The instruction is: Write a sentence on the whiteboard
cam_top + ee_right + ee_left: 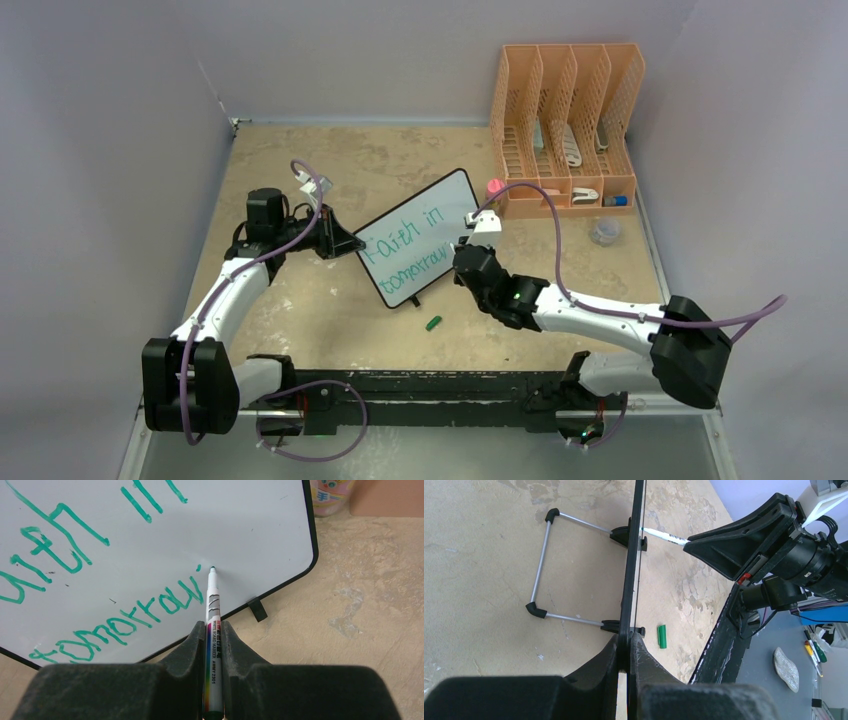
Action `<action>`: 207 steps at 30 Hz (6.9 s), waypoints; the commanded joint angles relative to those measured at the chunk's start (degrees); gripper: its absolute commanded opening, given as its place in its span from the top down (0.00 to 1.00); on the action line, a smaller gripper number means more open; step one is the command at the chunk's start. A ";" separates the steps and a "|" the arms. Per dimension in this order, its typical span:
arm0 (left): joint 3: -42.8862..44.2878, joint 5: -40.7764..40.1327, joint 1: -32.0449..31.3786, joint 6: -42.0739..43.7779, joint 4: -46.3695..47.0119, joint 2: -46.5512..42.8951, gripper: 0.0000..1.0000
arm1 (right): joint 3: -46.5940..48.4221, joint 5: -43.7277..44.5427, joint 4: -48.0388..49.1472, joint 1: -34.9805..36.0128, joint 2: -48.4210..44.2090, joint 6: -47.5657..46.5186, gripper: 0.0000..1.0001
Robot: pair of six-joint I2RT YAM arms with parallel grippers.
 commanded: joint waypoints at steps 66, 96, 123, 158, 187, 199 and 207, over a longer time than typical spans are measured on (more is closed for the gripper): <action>0.84 -4.12 -0.09 2.44 -2.47 0.69 1.00 | -0.60 -3.31 -2.66 -0.60 -0.26 5.25 1.00; 4.03 -11.38 0.00 9.06 -9.47 0.08 1.00 | -1.07 -2.77 -4.56 -5.39 -9.59 -1.02 1.00; 5.31 -12.62 0.37 10.37 -9.70 1.84 1.00 | -1.78 -8.98 7.03 -7.77 -4.12 -8.93 1.00; 5.09 -12.84 0.44 10.26 -9.63 1.82 1.00 | 1.14 -9.79 9.74 -8.04 -2.02 -11.70 1.00; 4.94 -12.99 0.44 10.18 -9.59 1.49 1.00 | -0.02 -8.46 3.89 -8.06 -1.28 -7.86 1.00; 4.86 -12.97 0.44 10.20 -9.58 1.40 1.00 | 1.68 -7.97 6.04 -8.13 0.21 -9.30 1.00; 4.93 -12.95 0.42 10.26 -9.55 1.57 1.00 | 1.52 -7.69 6.74 -8.21 -0.24 -9.56 1.00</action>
